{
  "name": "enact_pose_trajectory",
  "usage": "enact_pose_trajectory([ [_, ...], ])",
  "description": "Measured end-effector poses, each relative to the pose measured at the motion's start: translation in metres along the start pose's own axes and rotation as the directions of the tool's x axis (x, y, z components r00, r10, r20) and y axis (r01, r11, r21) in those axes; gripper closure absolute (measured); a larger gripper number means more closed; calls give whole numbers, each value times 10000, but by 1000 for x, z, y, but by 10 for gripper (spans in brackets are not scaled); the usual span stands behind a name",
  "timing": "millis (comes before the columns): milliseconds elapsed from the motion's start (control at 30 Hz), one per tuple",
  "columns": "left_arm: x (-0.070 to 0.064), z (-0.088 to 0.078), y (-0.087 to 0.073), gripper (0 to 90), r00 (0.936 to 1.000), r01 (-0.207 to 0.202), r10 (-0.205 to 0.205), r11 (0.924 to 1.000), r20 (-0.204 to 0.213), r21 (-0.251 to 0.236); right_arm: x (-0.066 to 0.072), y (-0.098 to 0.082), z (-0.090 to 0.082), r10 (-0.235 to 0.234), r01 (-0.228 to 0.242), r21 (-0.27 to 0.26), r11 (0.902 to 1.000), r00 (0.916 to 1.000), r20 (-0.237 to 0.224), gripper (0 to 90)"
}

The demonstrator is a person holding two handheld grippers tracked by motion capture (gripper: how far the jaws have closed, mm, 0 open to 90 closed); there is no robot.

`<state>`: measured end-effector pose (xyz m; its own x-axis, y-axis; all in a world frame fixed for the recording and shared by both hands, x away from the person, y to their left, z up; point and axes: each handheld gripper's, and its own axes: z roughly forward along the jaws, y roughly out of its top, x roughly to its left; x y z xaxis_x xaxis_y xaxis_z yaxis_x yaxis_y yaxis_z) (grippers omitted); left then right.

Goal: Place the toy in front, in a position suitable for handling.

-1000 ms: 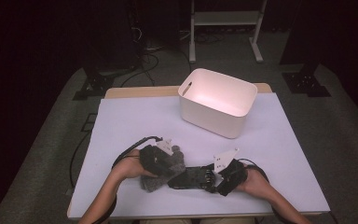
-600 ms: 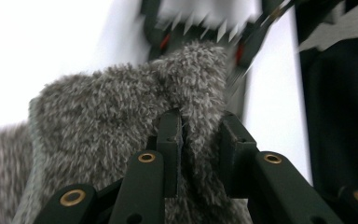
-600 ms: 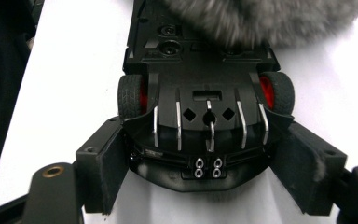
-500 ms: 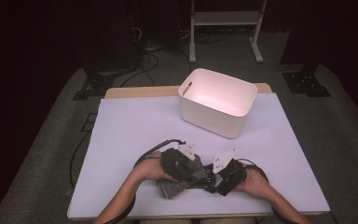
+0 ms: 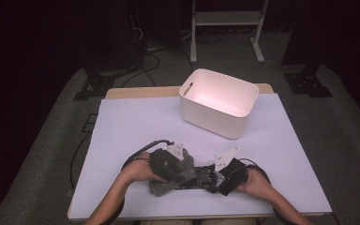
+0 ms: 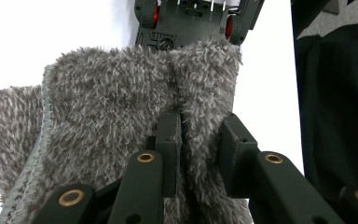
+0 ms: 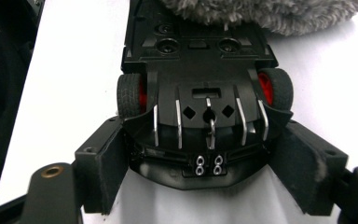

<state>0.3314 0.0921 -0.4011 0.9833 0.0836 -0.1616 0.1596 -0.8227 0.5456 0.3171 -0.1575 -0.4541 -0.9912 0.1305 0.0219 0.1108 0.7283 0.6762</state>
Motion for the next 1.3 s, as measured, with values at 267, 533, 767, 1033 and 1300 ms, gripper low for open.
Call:
enact_pose_trajectory([
  [267,0,8,3,725,9995,-40,46,9998,313,-194,-2,-5,-8,735,-736,-54,9973,9971,-189,189],
  [533,-2,10,4,728,9992,-15,23,9998,401,-196,-6,3,-19,1505,-1521,-213,9881,9867,-606,177],
  [767,-4,12,7,730,9986,-140,150,9997,498,-195,-15,24,-17,1775,-1787,-41,9839,9794,-965,168],
  [1033,-5,12,6,733,9984,-209,222,9995,522,-243,-29,27,-2,2142,-2118,322,9768,9658,-1458,169],
  [1300,4,-3,4,735,9994,301,-284,9962,222,-812,-34,18,4,2822,-2804,399,9591,9348,-2157,212],
])
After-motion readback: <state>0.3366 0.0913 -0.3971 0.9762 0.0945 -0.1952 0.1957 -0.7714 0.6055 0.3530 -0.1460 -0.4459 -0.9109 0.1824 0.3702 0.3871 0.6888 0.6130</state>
